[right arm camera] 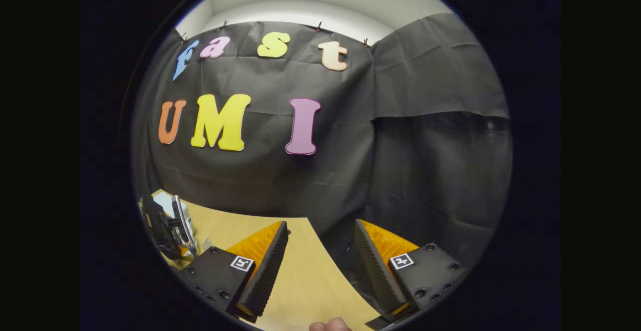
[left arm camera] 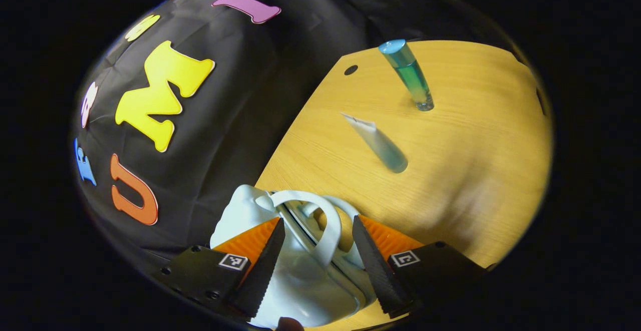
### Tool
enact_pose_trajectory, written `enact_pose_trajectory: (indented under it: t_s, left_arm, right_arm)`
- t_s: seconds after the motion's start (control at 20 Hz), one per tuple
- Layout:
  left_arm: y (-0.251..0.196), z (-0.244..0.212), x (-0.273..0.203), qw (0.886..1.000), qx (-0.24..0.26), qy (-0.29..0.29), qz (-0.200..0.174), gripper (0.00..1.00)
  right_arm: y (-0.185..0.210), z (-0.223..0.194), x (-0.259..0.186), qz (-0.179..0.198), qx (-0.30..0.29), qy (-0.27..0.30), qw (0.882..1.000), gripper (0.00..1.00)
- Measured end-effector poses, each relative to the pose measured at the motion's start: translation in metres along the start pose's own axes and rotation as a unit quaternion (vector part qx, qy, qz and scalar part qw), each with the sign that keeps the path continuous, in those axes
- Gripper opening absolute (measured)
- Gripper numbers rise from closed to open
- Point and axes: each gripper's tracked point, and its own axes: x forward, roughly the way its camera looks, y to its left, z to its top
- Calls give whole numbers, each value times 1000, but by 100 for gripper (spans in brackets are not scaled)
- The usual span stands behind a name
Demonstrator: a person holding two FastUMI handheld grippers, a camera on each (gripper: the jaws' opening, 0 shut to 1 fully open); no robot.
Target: First open the suitcase, pack the skin care products into it, and then close the suitcase.
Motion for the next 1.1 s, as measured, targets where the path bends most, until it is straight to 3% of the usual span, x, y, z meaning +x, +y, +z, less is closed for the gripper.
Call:
enact_pose_trajectory:
  t_s: [0.2, 0.3, 0.35, 0.4, 0.45, 0.65, 0.85, 1.1]
  left_arm:
    - [-5, -14, 18, 999, 18, 34, -16, 77]
    - [-8, -16, 23, 999, 20, 40, -23, 65]
    - [-13, -16, 24, 998, 22, 37, -34, 51]
    - [-14, -14, 24, 999, 22, 37, -32, 48]
    - [-13, -12, 21, 999, 23, 35, -31, 33]
    - [4, 1, 8, 1000, 20, 0, 4, 16]
    - [48, 7, -14, 999, -26, -34, 28, 4]
    - [145, -3, -60, 984, -122, -93, 94, 3]
  right_arm:
    - [-1, -3, -2, -1, -6, 6, 1000, 80]
    - [-1, -2, -3, -2, -10, 3, 1000, 80]
    - [0, -2, -4, -1, -13, 3, 1000, 80]
    - [2, -3, -5, 0, -14, 4, 1000, 80]
    - [3, -4, -6, 2, -16, 5, 1000, 80]
    - [11, -4, -11, 8, -16, 6, 1000, 80]
    - [28, -1, -13, 23, -14, 1, 1000, 80]
    - [67, 10, -20, 53, -16, -9, 998, 80]
